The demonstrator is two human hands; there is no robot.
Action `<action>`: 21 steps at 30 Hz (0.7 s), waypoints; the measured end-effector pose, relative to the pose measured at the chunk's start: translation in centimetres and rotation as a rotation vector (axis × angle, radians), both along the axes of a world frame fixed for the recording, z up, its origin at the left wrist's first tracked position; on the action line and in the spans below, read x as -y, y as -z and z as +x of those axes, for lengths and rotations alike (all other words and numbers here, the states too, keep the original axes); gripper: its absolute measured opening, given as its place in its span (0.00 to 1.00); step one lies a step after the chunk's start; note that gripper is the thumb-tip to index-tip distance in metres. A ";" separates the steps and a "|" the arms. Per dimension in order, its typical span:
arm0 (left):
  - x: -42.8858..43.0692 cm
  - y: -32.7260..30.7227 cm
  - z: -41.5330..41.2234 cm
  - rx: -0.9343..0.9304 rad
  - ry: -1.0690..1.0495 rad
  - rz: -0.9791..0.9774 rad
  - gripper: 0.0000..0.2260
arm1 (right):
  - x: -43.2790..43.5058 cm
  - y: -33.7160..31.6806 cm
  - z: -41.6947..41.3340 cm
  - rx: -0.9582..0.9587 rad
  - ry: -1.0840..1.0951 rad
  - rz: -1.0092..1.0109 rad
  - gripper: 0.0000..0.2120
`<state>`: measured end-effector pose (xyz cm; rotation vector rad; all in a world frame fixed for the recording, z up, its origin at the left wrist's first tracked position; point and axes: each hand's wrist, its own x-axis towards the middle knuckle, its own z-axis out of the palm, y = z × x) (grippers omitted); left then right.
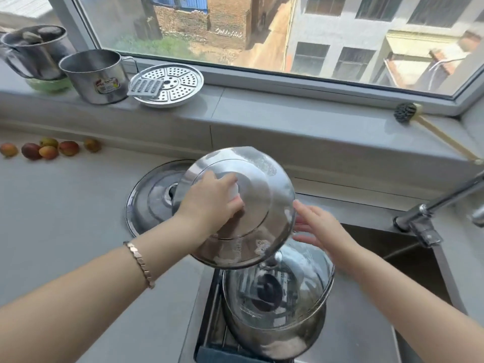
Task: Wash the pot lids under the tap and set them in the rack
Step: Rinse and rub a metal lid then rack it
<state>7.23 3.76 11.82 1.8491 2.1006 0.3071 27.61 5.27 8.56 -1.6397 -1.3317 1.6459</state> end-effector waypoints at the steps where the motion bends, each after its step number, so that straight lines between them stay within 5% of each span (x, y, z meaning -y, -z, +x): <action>1: 0.7 -0.9 1.7 0.032 0.044 0.022 0.18 | 0.4 -0.4 1.0 -0.140 0.036 -0.063 0.16; 5: 3.1 -2.2 8.1 0.157 0.204 0.096 0.18 | 2.5 -1.0 6.5 -0.535 0.182 -0.222 0.13; 8: 3.4 -1.2 11.8 0.118 0.294 0.125 0.25 | 4.4 -0.4 11.7 -0.616 0.258 -0.235 0.29; 11: 3.0 0.3 14.3 0.231 0.122 0.081 0.29 | 6.4 0.4 17.2 -0.652 0.332 -0.258 0.33; 15: 3.6 1.9 18.3 0.835 -0.284 -0.300 0.34 | 8.4 2.2 23.9 -0.725 0.327 -0.329 0.34; 17: 4.4 2.8 20.2 0.882 -0.330 -0.359 0.34 | 9.5 2.3 25.5 -0.683 0.276 -0.306 0.31; 21: 5.0 3.3 22.4 0.846 -0.354 -0.272 0.25 | 9.6 6.5 30.7 -0.927 0.219 -0.207 0.29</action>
